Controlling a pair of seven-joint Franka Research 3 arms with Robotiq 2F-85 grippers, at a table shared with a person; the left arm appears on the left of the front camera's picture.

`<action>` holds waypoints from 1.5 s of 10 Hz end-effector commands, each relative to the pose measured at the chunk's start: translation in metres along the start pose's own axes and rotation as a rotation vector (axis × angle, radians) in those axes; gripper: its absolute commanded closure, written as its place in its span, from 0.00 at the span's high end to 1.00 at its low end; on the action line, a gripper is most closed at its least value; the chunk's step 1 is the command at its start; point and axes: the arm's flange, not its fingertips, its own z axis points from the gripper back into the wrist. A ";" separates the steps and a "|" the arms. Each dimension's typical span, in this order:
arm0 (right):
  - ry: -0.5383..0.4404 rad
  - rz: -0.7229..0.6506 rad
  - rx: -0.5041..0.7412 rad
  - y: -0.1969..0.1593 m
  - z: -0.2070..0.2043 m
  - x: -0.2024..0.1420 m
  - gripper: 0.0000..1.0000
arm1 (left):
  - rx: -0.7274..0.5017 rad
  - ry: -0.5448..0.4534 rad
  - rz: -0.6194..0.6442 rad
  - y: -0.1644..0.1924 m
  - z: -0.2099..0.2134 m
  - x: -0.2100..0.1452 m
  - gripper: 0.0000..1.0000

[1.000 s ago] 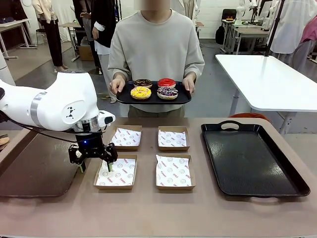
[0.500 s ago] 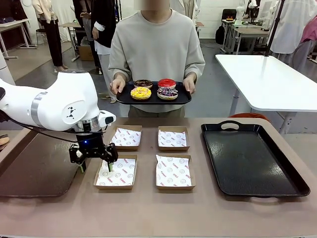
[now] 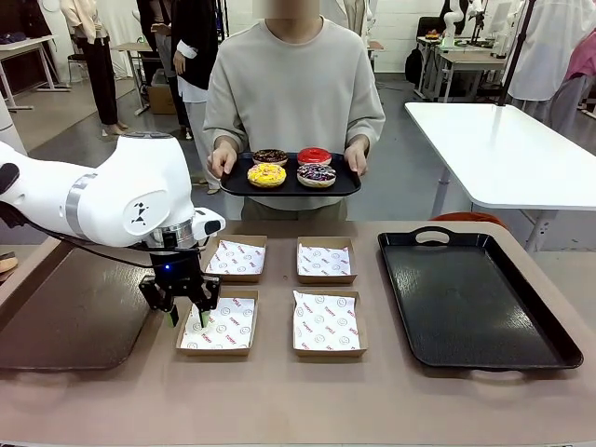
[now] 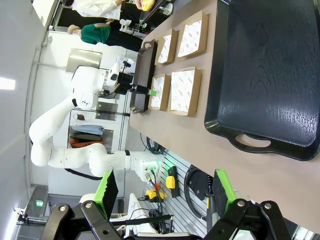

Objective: Individually package the donuts and arrange them on the tray.
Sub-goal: Pick up one Paper togo box.

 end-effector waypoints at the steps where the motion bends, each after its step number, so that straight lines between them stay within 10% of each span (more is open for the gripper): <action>1: -0.008 0.002 0.019 0.000 -0.001 0.001 1.00 | 0.029 -0.034 0.005 -0.004 0.002 0.004 0.00; 10: -0.008 0.002 0.019 0.000 -0.001 0.001 1.00 | 0.011 -0.024 0.012 -0.002 0.013 0.002 0.00; 15: -0.008 0.002 0.019 0.000 -0.001 0.001 1.00 | 0.029 -0.079 -0.014 -0.024 0.133 -0.017 0.00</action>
